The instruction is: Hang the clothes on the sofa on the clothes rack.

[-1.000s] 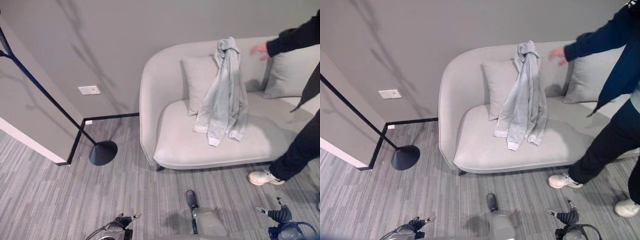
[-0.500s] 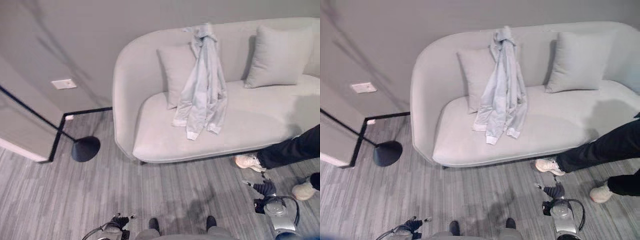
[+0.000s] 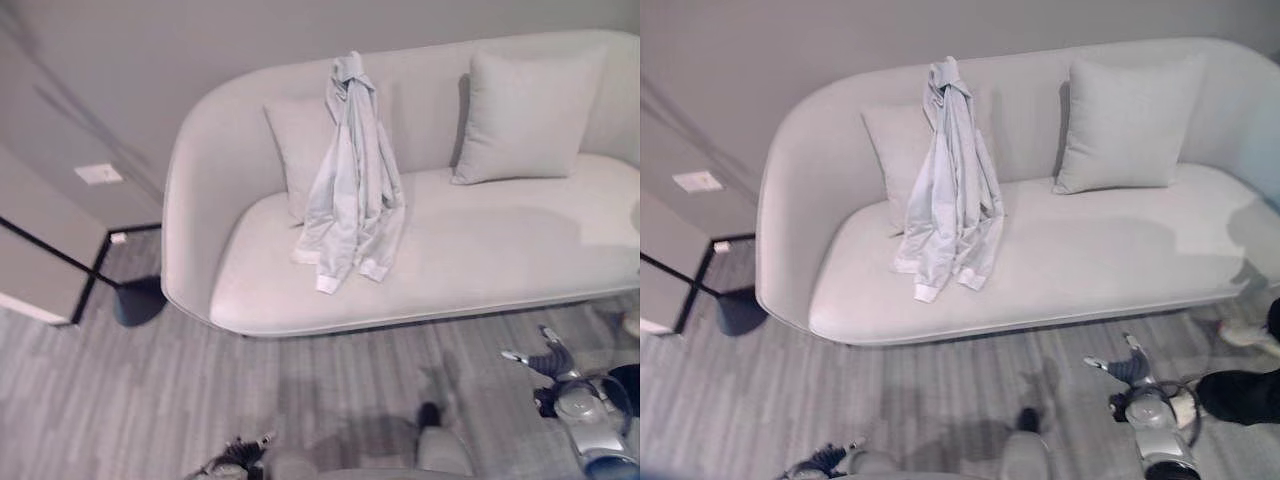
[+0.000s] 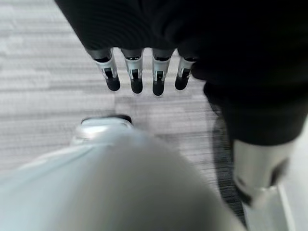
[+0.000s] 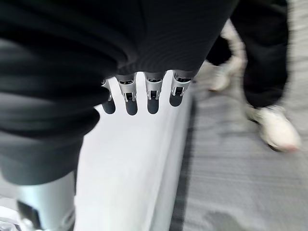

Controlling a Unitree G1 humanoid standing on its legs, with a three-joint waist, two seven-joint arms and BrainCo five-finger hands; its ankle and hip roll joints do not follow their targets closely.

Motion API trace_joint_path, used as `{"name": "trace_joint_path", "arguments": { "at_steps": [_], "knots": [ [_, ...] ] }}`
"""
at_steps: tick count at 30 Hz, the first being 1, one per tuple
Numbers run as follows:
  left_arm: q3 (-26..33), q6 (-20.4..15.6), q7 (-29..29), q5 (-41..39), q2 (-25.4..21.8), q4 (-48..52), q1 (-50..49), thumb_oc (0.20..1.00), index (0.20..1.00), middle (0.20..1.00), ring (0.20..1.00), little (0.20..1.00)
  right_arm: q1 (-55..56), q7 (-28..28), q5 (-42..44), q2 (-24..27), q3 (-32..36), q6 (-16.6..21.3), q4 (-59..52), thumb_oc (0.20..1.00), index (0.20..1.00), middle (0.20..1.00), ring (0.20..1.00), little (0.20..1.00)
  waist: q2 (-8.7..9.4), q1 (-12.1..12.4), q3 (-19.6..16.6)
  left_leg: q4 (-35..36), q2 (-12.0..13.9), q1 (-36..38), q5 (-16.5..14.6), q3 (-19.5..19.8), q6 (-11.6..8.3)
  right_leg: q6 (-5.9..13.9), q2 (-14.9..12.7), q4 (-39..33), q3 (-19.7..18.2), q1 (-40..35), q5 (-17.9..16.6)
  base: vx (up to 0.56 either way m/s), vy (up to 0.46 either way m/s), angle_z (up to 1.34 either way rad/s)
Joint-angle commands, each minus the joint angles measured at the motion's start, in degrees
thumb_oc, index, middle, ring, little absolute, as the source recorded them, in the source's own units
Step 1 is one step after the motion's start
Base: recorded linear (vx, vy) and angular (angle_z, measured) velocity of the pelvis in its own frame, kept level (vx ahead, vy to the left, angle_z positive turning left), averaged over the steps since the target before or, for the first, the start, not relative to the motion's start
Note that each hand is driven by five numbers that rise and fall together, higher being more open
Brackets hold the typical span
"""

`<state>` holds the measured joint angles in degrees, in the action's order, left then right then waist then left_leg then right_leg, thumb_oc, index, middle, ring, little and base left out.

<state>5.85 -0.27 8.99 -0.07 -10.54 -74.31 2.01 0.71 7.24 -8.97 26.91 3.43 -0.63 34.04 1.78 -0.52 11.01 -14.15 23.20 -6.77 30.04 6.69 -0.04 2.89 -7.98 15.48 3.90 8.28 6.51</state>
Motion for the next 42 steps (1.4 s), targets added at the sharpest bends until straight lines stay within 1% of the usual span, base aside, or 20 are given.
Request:
{"name": "trace_joint_path", "arguments": {
  "at_steps": [1, 2, 3, 5, 7, 8, 9, 11, 12, 13, 18, 21, 24, 25, 27, 29, 33, 34, 37, 42],
  "knots": [
    [0.31, -0.79, 0.08, -2.00, 0.02, 2.07, 2.85, 1.000, 1.000, 1.000, 1.000, 1.000, -2.95, 0.19, 1.26, 1.67, -1.05, 2.38, -5.05, 1.000, 1.000, 1.000, 1.000, 1.000, 1.08, 1.73, 3.25, -7.56, -9.03, -1.16, -29.68, -4.41, -3.68, -0.09, -2.43, -13.60, -3.98, -12.50, -11.41, 0.08, -0.323, 0.23],
    [0.32, -0.79, 0.08, -2.00, 0.03, 2.07, 2.85, 1.000, 1.000, 1.000, 1.000, 1.000, -2.96, 0.19, 1.26, 1.67, -1.06, 2.38, -5.05, 1.000, 1.000, 1.000, 1.000, 1.000, 1.06, 1.69, 3.29, -7.64, -9.03, -1.17, -29.72, -4.35, -3.68, -0.08, -2.42, -13.62, -3.93, -12.57, -11.41, 0.18, -0.165, 0.37],
    [0.72, -1.36, -0.04, -2.09, 0.10, 2.81, 2.14, 1.000, 1.000, 1.000, 1.000, 1.000, -3.99, -0.21, 1.23, 1.62, -1.67, 2.75, -4.45, 1.000, 1.000, 1.000, 1.000, 1.000, 0.73, 2.91, 2.67, 0.11, -10.57, -1.90, -30.46, -6.89, -4.31, 0.18, -1.58, -15.82, -3.18, -14.72, -12.22, 0.24, -0.093, 0.40],
    [1.11, -1.35, -0.38, -2.29, 0.92, 2.41, 1.08, 1.000, 1.000, 1.000, 1.000, 1.000, -4.85, 0.23, 0.80, 1.59, -2.36, 2.60, -3.09, 1.000, 1.000, 1.000, 1.000, 1.000, -0.22, 4.38, 1.96, 8.71, -12.85, -4.36, -28.28, -9.02, -5.26, 0.12, -0.35, -17.04, -3.01, -16.88, -12.18, 0.26, -0.052, 0.21],
    [1.13, -1.35, -0.38, -2.29, 0.93, 2.42, 1.03, 1.000, 1.000, 1.000, 1.000, 1.000, -4.88, 0.26, 0.80, 1.60, -2.43, 2.63, -3.02, 1.000, 1.000, 1.000, 1.000, 1.000, -0.06, 4.39, 2.14, 9.48, -13.04, -3.66, -27.99, -9.20, -5.25, 0.14, -0.55, -17.19, -3.02, -17.26, -12.13, 0.19, 0.033, 0.24],
    [2.57, -1.02, -0.83, -3.49, 2.14, 1.03, 0.43, 1.000, 1.000, 1.000, 1.000, 1.000, -8.38, 1.16, 1.26, 0.33, -4.60, 2.47, -0.71, 1.000, 1.000, 1.000, 1.000, 1.000, -1.52, 7.16, 1.78, 16.69, -15.43, -7.72, -27.84, -9.99, -5.64, -0.10, -0.06, -17.45, -2.54, -19.86, -11.17, 0.37, 0.116, -0.01],
    [2.72, -0.98, -0.78, -3.61, 2.33, 0.39, 0.19, 1.000, 1.000, 1.000, 1.000, 1.000, -9.11, 1.18, 1.61, -0.20, -5.40, 2.37, 0.26, 1.000, 1.000, 1.000, 1.000, 1.000, -1.68, 7.99, 1.63, 16.30, -15.20, -9.05, -27.56, -10.24, -6.08, -0.14, -0.46, -17.35, -2.48, -20.81, -11.11, 0.56, 0.213, -0.16],
    [3.00, -0.78, -1.17, -2.90, 2.57, -1.28, -0.23, 1.000, 1.000, 1.000, 1.000, 1.000, -10.13, 1.02, 2.24, -0.97, -5.77, 2.30, 1.48, 1.000, 1.000, 1.000, 1.000, 1.000, -2.61, 8.46, 0.06, 17.96, -14.73, -7.47, -27.37, -9.36, -5.30, -0.09, -0.19, -17.60, -2.89, -21.49, -11.02, 0.35, 0.203, -0.22],
    [2.15, -0.64, -1.04, -2.03, 2.62, -3.53, -1.02, 1.000, 1.000, 1.000, 1.000, 1.000, -10.72, 0.74, 3.16, -3.19, -6.54, 2.11, 3.53, 1.000, 1.000, 1.000, 1.000, 1.000, -2.93, 8.78, -2.24, 15.75, -14.62, -6.53, -24.75, -8.30, -6.55, -0.39, -1.63, -17.50, -3.35, -22.75, -11.52, 0.31, 0.247, -0.33],
    [1.51, -0.81, -0.80, -1.37, 2.46, -4.51, -1.22, 1.000, 1.000, 1.000, 1.000, 1.000, -11.04, 0.79, 3.64, -4.11, -6.75, 1.94, 4.86, 1.000, 1.000, 1.000, 1.000, 1.000, -2.76, 9.13, -2.82, 14.47, -14.46, -6.78, -24.32, -8.03, -6.86, -0.55, -2.38, -17.55, -3.43, -22.94, -11.65, 0.42, 0.354, -0.32],
    [1.01, -1.24, -0.05, -1.36, 1.82, -4.31, -0.96, 1.000, 1.000, 1.000, 1.000, 1.000, -14.95, 2.74, 4.44, -6.72, -7.68, 1.00, 10.54, 1.000, 1.000, 1.000, 1.000, 1.000, -3.24, 10.23, -3.60, 11.06, -15.40, -7.03, -24.63, -9.01, -7.29, -0.71, -6.35, -16.74, -2.57, -23.02, -11.16, 0.25, 0.268, -0.20],
    [0.86, -1.56, 0.16, -1.20, 1.96, -3.30, -0.74, 1.000, 1.000, 1.000, 1.000, 1.000, -17.80, 4.08, 4.55, -6.95, -8.44, 0.77, 12.94, 1.000, 1.000, 1.000, 1.000, 1.000, -3.91, 10.29, -2.43, 9.36, -15.71, -7.80, -25.02, -9.14, -7.32, -0.51, -7.54, -16.69, -1.82, -22.71, -10.84, 0.09, 0.195, 0.09],
    [0.61, -1.86, 0.75, -0.84, 2.22, -2.38, -0.22, 1.000, 1.000, 1.000, 1.000, 1.000, -23.72, 6.15, 5.40, -7.80, -9.57, 0.34, 16.96, 1.000, 1.000, 1.000, 1.000, 1.000, -4.81, 11.10, 0.65, 5.64, -15.88, -10.72, -25.87, -8.69, -7.53, -0.36, -9.21, -16.53, -0.99, -21.60, -10.58, 0.00, 0.146, 0.04],
    [0.47, -1.85, 1.37, -1.09, 2.25, -1.56, 0.20, 1.000, 1.000, 1.000, 1.000, 1.000, -28.47, 9.08, 5.75, -7.88, -9.87, -0.13, 20.59, 1.000, 1.000, 1.000, 1.000, 1.000, -5.63, 12.05, 2.97, 3.95, -15.87, -12.92, -25.97, -8.22, -7.62, -0.48, -9.76, -16.37, -0.65, -21.01, -10.24, -0.04, 0.135, 0.18],
    [0.57, -1.82, 1.38, -1.09, 2.28, -1.57, 0.38, 1.000, 1.000, 1.000, 1.000, 1.000, -28.83, 9.14, 5.81, -7.87, -9.94, 0.01, 20.89, 1.000, 1.000, 1.000, 1.000, 1.000, -5.71, 11.97, 3.10, 3.66, -15.82, -13.13, -26.11, -8.14, -7.62, -0.48, -9.68, -16.30, -0.64, -20.93, -10.21, -0.05, 0.086, 0.12],
    [-0.51, -2.05, 2.83, -1.36, 1.70, -0.63, 1.65, 1.000, 1.000, 1.000, 1.000, 1.000, -40.05, 15.75, 7.53, -7.53, -8.81, -0.26, 29.00, 1.000, 1.000, 1.000, 1.000, 1.000, -7.33, 13.82, 7.75, 1.82, -15.58, -16.02, -25.96, -7.56, -7.71, -0.67, -10.03, -15.84, -0.95, -19.26, -9.58, -0.09, 0.131, -0.09],
    [-0.49, -2.06, 2.84, -1.36, 1.70, -0.65, 1.71, 1.000, 1.000, 1.000, 1.000, 1.000, -40.13, 15.75, 7.54, -7.52, -8.82, -0.23, 29.06, 1.000, 1.000, 1.000, 1.000, 1.000, -7.35, 13.84, 7.80, 1.77, -15.54, -16.02, -25.99, -7.58, -7.71, -0.67, -10.01, -15.81, -0.99, -19.24, -9.57, -0.03, 0.038, -0.03],
    [-2.59, -2.38, 3.96, -1.19, 0.90, -0.72, 3.78, 1.000, 1.000, 1.000, 1.000, 1.000, -48.59, 19.38, 9.17, -5.52, -9.11, 0.30, 33.55, 1.000, 1.000, 1.000, 1.000, 1.000, -8.42, 15.14, 12.81, 0.18, -15.67, -18.75, -25.52, -6.60, -7.72, -0.83, -10.12, -15.63, -1.83, -17.47, -9.29, -0.11, 0.160, -0.01],
    [-5.17, -3.16, 4.75, 0.37, 1.11, 0.77, 6.77, 1.000, 1.000, 1.000, 1.000, 1.000, -53.98, 19.97, 10.93, -2.17, -10.06, 0.85, 35.89, 1.000, 1.000, 1.000, 1.000, 1.000, -9.15, 15.83, 17.96, -2.81, -15.61, -22.33, -25.30, -6.11, -7.74, -0.99, -10.21, -15.61, -2.26, -15.77, -9.40, -0.07, 0.163, -0.22],
    [-7.30, -3.66, 5.68, 1.79, 1.30, 3.55, 7.80, 1.000, 1.000, 1.000, 1.000, 1.000, -59.85, 22.39, 11.44, -0.60, -13.69, 0.52, 40.26, 1.000, 1.000, 1.000, 1.000, 1.000, -9.66, 17.19, 18.78, -6.23, -14.93, -27.82, -25.53, -5.45, -7.89, -0.87, -9.84, -15.81, -2.86, -12.09, -10.24, 0.02, 0.089, 0.09]
  ]
}}
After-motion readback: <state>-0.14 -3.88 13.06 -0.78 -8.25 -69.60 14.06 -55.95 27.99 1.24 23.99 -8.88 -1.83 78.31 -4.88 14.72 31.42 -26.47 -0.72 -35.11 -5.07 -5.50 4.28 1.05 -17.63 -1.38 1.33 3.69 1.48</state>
